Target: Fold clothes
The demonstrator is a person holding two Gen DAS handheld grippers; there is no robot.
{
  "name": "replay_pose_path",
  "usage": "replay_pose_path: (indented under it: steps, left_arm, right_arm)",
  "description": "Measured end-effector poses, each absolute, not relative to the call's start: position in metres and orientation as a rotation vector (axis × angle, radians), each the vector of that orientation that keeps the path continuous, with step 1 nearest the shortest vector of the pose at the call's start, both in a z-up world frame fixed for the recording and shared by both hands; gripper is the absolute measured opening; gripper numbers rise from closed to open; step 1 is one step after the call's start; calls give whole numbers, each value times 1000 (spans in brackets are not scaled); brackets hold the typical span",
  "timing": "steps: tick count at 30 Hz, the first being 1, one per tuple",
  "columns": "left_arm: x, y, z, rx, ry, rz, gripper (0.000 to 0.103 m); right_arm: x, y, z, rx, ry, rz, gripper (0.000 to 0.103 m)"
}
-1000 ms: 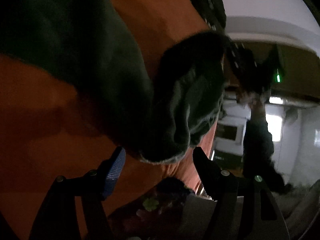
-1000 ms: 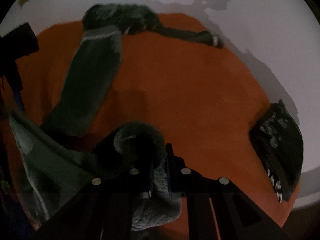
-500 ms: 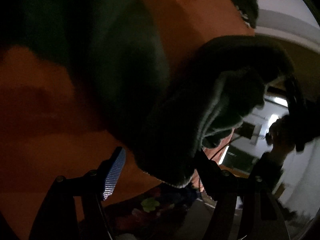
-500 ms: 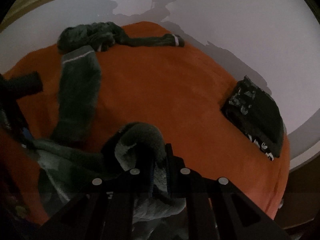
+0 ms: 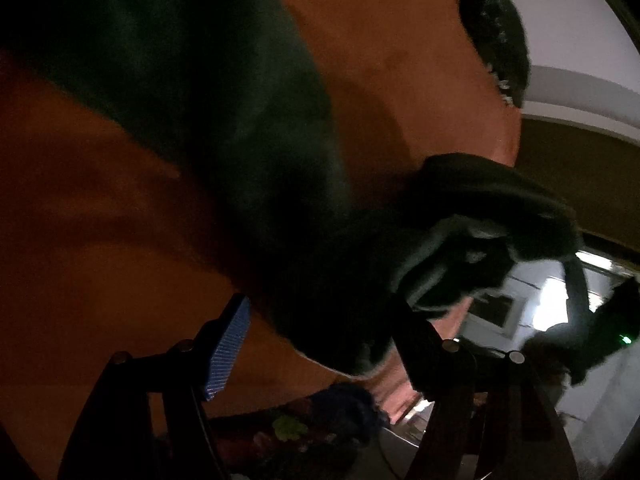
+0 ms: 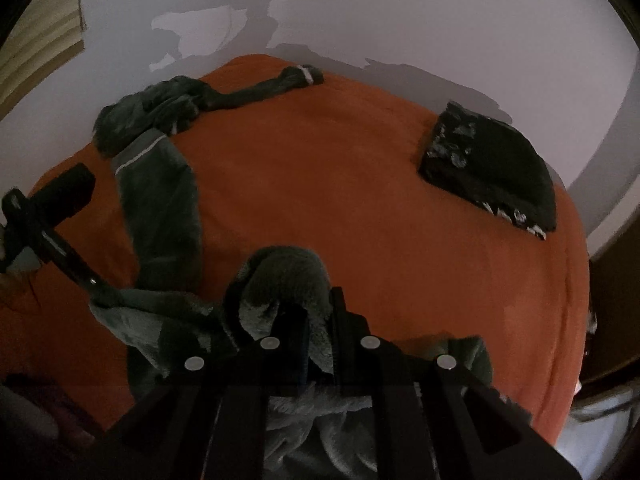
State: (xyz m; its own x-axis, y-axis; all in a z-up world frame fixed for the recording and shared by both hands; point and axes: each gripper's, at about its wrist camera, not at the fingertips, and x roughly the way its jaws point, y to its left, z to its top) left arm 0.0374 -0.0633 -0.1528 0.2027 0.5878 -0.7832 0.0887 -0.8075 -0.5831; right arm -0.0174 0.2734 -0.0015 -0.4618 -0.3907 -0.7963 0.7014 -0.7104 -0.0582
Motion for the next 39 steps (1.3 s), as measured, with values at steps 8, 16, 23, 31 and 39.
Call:
replay_pose_path:
  steps: [8,16,23,31,39]
  left_arm:
    - [43,-52,-150,-2065,-481,1679,68]
    - [50,-39,-147,-2040,-253,1757,29]
    - [53,-37,-150,-2031,-177,1760,21]
    - [52,-35,-164,-2073,-162,1720,32]
    - [50,-34,-179,-2089,-127,1707,43]
  right_arm:
    - [-14,287,1,1076,487,-2212,8]
    - [-14,291,2,1084,495,-2237,8]
    - [-14,299,5,1088,483,-2276,8]
    - [-14,310,12,1089,465,-2316,8]
    - [-12,315,15,1086,467,-2323,8]
